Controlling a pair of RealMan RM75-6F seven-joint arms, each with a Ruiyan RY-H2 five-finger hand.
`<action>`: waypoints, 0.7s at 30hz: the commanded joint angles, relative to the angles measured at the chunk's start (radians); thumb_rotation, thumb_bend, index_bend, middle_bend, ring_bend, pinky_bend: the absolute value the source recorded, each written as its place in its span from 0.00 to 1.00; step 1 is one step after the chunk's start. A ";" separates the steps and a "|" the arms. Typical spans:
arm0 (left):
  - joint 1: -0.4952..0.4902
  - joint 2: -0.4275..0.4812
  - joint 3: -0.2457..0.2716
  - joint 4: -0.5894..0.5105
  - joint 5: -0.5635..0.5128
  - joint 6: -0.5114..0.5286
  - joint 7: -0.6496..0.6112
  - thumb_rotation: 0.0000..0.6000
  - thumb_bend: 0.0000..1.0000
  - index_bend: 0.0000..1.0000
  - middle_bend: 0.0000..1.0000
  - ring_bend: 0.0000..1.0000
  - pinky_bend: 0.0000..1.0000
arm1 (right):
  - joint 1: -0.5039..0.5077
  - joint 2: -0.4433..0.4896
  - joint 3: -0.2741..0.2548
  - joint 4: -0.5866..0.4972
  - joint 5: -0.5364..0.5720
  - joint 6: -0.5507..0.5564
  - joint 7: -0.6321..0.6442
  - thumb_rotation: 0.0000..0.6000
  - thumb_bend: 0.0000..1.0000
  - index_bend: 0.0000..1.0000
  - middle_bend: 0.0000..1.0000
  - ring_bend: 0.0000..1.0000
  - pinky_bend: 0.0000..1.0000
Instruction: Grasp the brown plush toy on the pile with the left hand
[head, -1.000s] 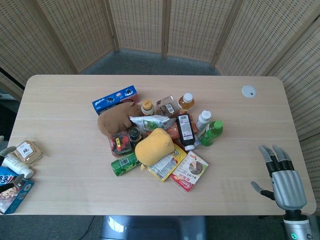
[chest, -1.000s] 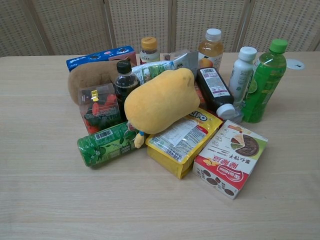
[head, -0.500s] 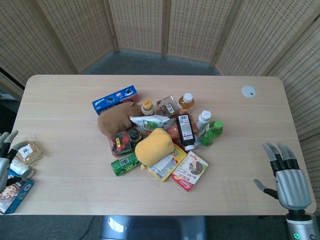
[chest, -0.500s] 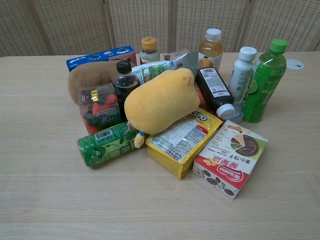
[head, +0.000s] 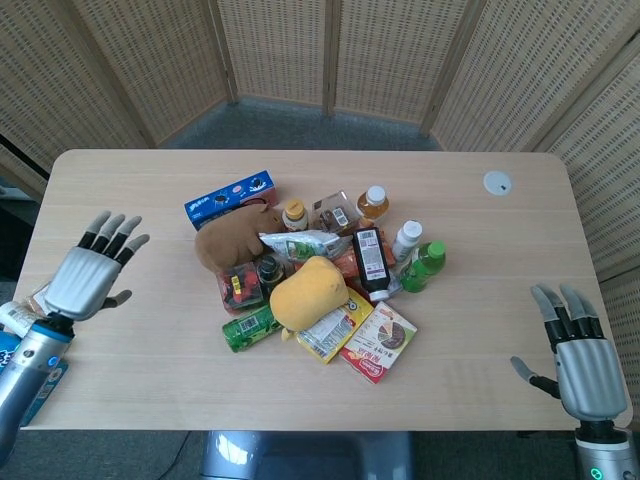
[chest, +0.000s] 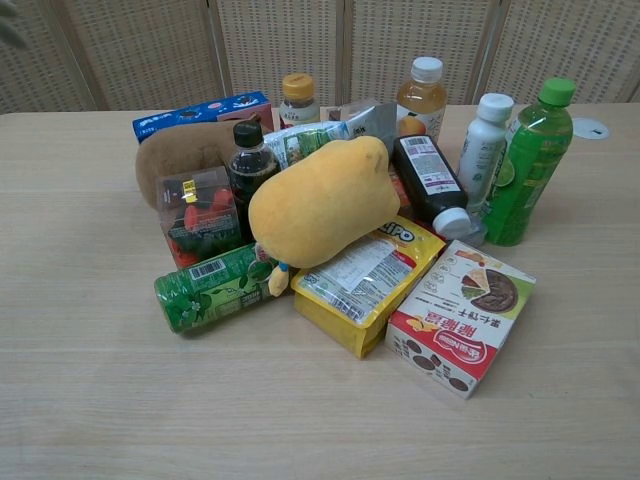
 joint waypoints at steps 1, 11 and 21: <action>-0.091 -0.069 -0.025 0.058 -0.069 -0.116 0.106 1.00 0.00 0.01 0.00 0.00 0.00 | 0.000 0.002 0.001 0.000 0.003 -0.001 0.005 1.00 0.00 0.00 0.00 0.00 0.00; -0.233 -0.258 -0.053 0.237 -0.183 -0.239 0.200 1.00 0.00 0.00 0.00 0.00 0.00 | 0.003 0.003 0.002 0.007 0.009 -0.010 0.013 1.00 0.00 0.00 0.00 0.00 0.00; -0.319 -0.412 -0.042 0.371 -0.273 -0.309 0.263 1.00 0.00 0.00 0.00 0.00 0.00 | 0.002 0.003 0.006 0.007 0.017 -0.009 0.012 1.00 0.00 0.00 0.00 0.00 0.00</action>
